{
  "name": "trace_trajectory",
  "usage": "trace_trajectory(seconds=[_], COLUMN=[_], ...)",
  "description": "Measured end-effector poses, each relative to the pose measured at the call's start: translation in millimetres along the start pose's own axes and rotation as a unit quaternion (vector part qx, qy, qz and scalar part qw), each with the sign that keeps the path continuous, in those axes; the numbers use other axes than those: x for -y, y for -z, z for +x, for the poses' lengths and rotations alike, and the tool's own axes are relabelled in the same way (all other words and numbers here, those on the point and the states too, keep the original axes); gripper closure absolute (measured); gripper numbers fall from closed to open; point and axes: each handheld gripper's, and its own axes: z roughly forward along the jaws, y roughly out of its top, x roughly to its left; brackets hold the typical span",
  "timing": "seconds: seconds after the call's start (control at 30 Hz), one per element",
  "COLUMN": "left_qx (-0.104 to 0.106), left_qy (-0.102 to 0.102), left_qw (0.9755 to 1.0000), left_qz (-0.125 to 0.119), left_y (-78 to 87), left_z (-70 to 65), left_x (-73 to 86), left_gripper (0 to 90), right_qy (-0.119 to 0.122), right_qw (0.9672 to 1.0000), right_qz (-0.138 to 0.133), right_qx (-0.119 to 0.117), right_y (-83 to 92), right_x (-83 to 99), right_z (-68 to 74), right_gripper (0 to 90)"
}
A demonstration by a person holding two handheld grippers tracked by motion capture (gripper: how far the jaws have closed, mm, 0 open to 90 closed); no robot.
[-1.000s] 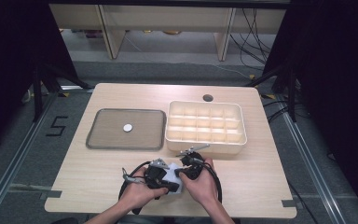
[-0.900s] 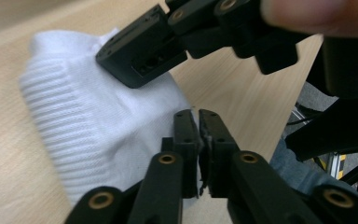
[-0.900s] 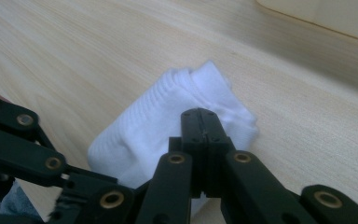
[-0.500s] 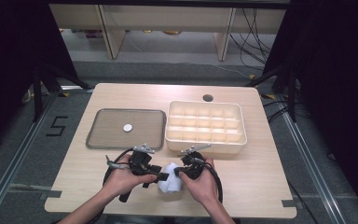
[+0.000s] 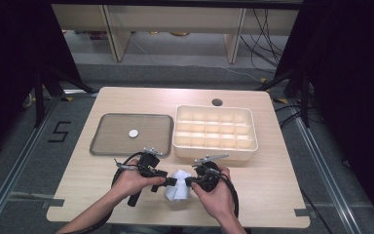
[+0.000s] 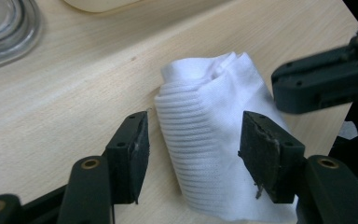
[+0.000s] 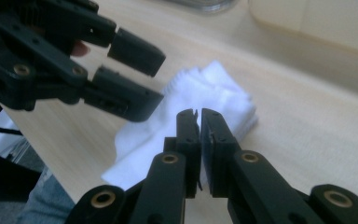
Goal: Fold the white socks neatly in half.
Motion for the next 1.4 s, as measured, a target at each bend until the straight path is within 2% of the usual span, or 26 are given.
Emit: trace_trajectory(seconds=[0.03,0.07,0.1,0.13,0.17,0.23,0.37,0.47,0.5,0.53,0.6,0.63,0.67,0.7,0.73,0.8,0.87,0.9,0.93,0.97,1.0,1.1,1.17,1.4], left_qx=[0.002,0.004,0.006,0.006,0.017,0.020,0.022,0.021,0.021,0.020,0.025,0.019,0.015,0.018,0.012,0.015,0.016,0.018,0.019,0.022,0.022,0.027,0.030,0.025], left_qy=[0.003,0.006,0.005,0.005,0.011,0.017,0.019,0.018,0.011,0.024,0.019,0.019,0.001,0.008,0.006,0.013,0.007,-0.005,-0.004,0.010,0.002,-0.004,0.001,-0.028], left_qw=[1.0000,1.0000,1.0000,1.0000,0.9998,0.9996,0.9994,0.9994,0.9993,0.9992,0.9992,0.9993,0.9992,0.9994,0.9995,0.9994,0.9993,0.9989,0.9988,0.9992,0.9993,0.9991,0.9990,0.9990], left_qz=[0.003,0.003,0.006,0.006,0.007,0.013,0.020,0.022,0.030,0.025,0.024,0.026,0.036,0.029,0.029,0.027,0.031,0.044,0.044,0.032,0.031,0.033,0.033,0.024], left_y=[-3.0,-4.3,-5.5,-5.5,-9.1,-11.6,-15.2,-15.8,-16.0,-17.3,-18.7,-20.4,-19.5,-20.8,-20.7,-21.5,-21.5,-20.3,-20.6,-22.7,-22.7,-22.8,-22.8,-22.7], left_z=[-0.1,-0.3,0.0,0.0,0.2,0.2,0.2,-0.5,0.6,-1.5,-0.2,-1.3,-0.1,-2.2,-3.5,-4.9,-4.0,-1.6,-1.6,-4.3,-3.5,-3.3,-4.3,-7.0], left_x=[0.1,0.4,0.3,0.3,0.4,0.0,0.1,-1.0,-1.5,-2.0,-2.2,-1.9,-2.8,-2.8,-3.0,-2.7,-3.7,-4.4,-4.8,-3.9,-3.8,-3.7,-3.4,-2.6], left_gripper=[41.4,41.5,41.9,42.1,42.3,43.4,44.5,46.1,46.6,47.3,48.4,48.6,48.9,49.3,49.7,50.9,53.0,53.0,54.0,55.2,55.7,58.7,60.9,69.3], right_qy=[-0.002,0.008,0.004,0.007,0.011,0.007,0.015,-0.003,0.005,0.001,0.004,0.005,0.007,0.000,0.011,0.012,0.012,0.012,0.014,0.014,0.015,0.012,0.010,0.008], right_qw=[0.9999,0.9999,0.9999,0.9999,0.9999,0.9999,0.9997,0.9997,0.9998,0.9998,0.9998,0.9998,0.9995,0.9998,0.9998,0.9998,0.9998,0.9998,0.9997,0.9997,0.9997,0.9997,0.9997,0.9998], right_qz=[0.004,-0.002,0.002,0.000,0.000,0.004,0.004,0.015,0.011,0.013,0.011,0.010,0.014,0.016,0.007,0.008,0.008,0.008,0.007,0.009,0.008,0.011,0.010,0.007], right_qx=[-0.010,-0.009,-0.013,-0.011,-0.012,-0.013,-0.016,-0.017,-0.017,-0.015,-0.016,-0.015,-0.029,-0.014,-0.017,-0.016,-0.016,-0.016,-0.017,-0.019,-0.019,-0.019,-0.019,-0.018], right_y=[-5.1,-8.6,-9.4,-11.3,-13.2,-14.9,-16.4,-15.0,-16.2,-16.3,-17.2,-17.5,-18.2,-17.7,-19.1,-19.1,-19.1,-19.2,-19.6,-19.9,-20.0,-20.0,-20.0,-20.5], right_x=[3.4,4.5,4.8,5.2,5.5,6.1,7.1,7.6,7.6,7.7,7.8,7.8,7.7,8.0,8.3,8.5,8.6,8.6,8.6,8.6,8.6,8.8,8.8,9.8], right_z=[0.2,-1.5,-1.3,-2.0,-3.9,-5.2,-9.0,-8.0,-9.5,-9.6,-9.9,-10.0,-11.8,-10.1,-11.2,-11.1,-11.3,-11.5,-12.1,-12.9,-13.0,-12.8,-13.2,-12.9], right_gripper=[86.3,86.3,86.3,86.3,86.2,86.0,86.0,85.9,86.0,86.0,86.0,86.0,86.0,86.0,86.1,86.0,86.1,86.0,86.0,86.1,86.1,86.1,86.2,86.2])
